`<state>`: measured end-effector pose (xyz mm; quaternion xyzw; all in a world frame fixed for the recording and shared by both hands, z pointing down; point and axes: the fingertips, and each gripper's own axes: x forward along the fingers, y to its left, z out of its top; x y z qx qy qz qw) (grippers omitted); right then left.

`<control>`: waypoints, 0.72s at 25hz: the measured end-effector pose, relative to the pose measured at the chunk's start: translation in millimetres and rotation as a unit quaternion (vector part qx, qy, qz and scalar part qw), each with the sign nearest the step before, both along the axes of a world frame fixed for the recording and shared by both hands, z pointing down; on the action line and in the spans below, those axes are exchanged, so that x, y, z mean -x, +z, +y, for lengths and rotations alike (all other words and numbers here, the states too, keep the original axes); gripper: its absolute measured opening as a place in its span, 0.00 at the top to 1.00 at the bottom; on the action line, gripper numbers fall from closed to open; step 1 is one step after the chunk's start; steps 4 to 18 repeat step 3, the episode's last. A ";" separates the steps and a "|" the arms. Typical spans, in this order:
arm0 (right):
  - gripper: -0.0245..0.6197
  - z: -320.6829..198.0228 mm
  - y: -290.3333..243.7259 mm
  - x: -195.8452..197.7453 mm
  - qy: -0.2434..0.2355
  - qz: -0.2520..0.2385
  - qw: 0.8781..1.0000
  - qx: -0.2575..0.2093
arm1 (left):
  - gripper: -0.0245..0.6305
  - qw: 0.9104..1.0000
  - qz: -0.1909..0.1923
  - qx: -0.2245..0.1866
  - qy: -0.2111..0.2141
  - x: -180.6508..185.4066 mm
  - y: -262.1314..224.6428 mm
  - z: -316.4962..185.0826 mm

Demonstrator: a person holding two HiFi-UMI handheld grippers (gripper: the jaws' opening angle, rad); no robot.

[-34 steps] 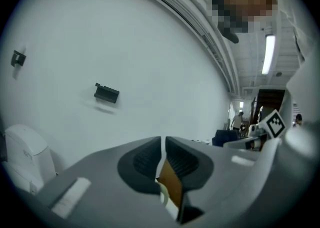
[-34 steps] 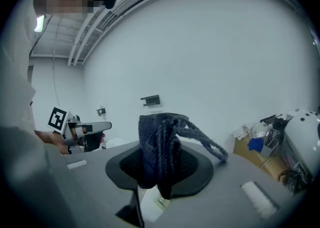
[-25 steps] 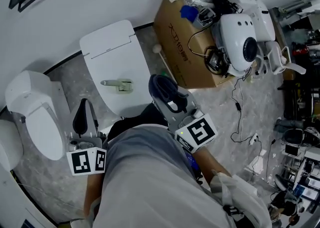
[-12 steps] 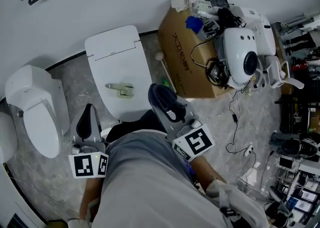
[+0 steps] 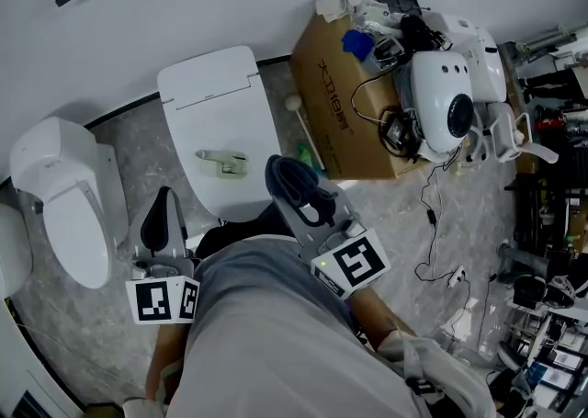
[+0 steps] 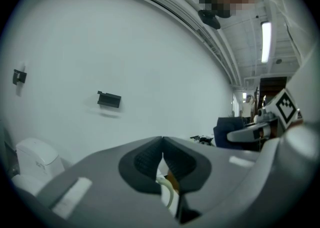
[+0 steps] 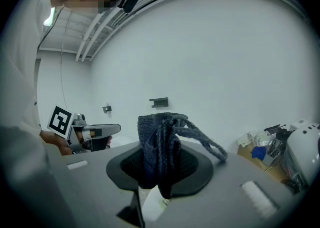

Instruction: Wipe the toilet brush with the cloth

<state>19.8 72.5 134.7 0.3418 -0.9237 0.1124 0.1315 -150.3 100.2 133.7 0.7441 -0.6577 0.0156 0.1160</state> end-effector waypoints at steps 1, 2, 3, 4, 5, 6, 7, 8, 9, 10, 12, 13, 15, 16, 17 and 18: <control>0.81 0.4 1.0 0.2 0.001 0.000 1.000 0.002 | 0.96 1.000 0.000 0.000 0.000 0.2 0.2 0.2; 0.81 0.8 2.0 0.2 0.002 0.001 1.000 0.003 | 0.96 1.000 0.001 0.000 0.000 0.4 0.5 0.3; 0.81 1.2 2.9 0.2 0.003 0.001 1.000 0.005 | 0.96 1.000 0.002 0.000 0.001 0.5 0.9 0.5; 0.81 1.2 2.9 0.2 0.003 0.001 1.000 0.005 | 0.96 1.000 0.002 0.000 0.001 0.5 0.9 0.5; 0.81 1.2 2.9 0.2 0.003 0.001 1.000 0.005 | 0.96 1.000 0.002 0.000 0.001 0.5 0.9 0.5; 0.81 1.2 2.9 0.2 0.003 0.001 1.000 0.005 | 0.96 1.000 0.002 0.000 0.001 0.5 0.9 0.5; 0.81 1.2 2.9 0.2 0.003 0.001 1.000 0.005 | 0.96 1.000 0.002 0.000 0.001 0.5 0.9 0.5; 0.81 1.2 2.9 0.2 0.003 0.001 1.000 0.005 | 0.96 1.000 0.002 0.000 0.001 0.5 0.9 0.5; 0.81 1.2 2.9 0.2 0.003 0.001 1.000 0.005 | 0.96 1.000 0.002 0.000 0.001 0.5 0.9 0.5; 0.81 1.2 2.9 0.2 0.003 0.001 1.000 0.005 | 0.96 1.000 0.002 0.000 0.001 0.5 0.9 0.5; 0.81 1.2 2.9 0.2 0.003 0.001 1.000 0.005 | 0.96 1.000 0.002 0.000 0.001 0.5 0.9 0.5; 0.81 1.2 2.9 0.2 0.003 0.001 1.000 0.005 | 0.96 1.000 0.002 0.000 0.001 0.5 0.9 0.5; 0.81 1.2 2.9 0.2 0.003 0.001 1.000 0.005 | 0.96 1.000 0.002 0.000 0.001 0.5 0.9 0.5; 0.81 1.2 2.9 0.2 0.003 0.001 1.000 0.005 | 0.96 1.000 0.002 0.000 0.001 0.5 0.9 0.5; 0.81 1.2 2.9 0.2 0.003 0.001 1.000 0.005 | 0.96 1.000 0.002 0.000 0.001 0.5 0.9 0.5; 0.81 1.2 2.9 0.2 0.003 0.001 1.000 0.005 | 0.96 1.000 0.002 0.000 0.001 0.5 0.9 0.5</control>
